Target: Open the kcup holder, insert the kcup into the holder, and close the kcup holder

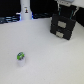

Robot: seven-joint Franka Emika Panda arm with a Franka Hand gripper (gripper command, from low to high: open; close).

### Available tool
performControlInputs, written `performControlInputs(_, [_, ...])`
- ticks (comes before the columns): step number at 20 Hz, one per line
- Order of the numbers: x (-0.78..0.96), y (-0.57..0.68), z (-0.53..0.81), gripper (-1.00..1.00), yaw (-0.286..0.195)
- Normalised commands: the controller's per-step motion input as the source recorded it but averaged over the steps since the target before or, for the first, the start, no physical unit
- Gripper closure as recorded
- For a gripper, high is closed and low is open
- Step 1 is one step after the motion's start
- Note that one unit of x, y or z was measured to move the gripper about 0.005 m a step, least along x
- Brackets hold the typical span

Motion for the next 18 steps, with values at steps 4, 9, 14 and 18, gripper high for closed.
performControlInputs(4, [-0.08, 0.21, -0.39, -1.00, -0.034])
performControlInputs(9, [-0.30, 0.05, -0.38, -1.00, -0.014])
performControlInputs(14, [-0.36, 0.00, -0.36, -1.00, 0.002])
performControlInputs(18, [-0.31, 0.00, -0.22, -1.00, 0.003])
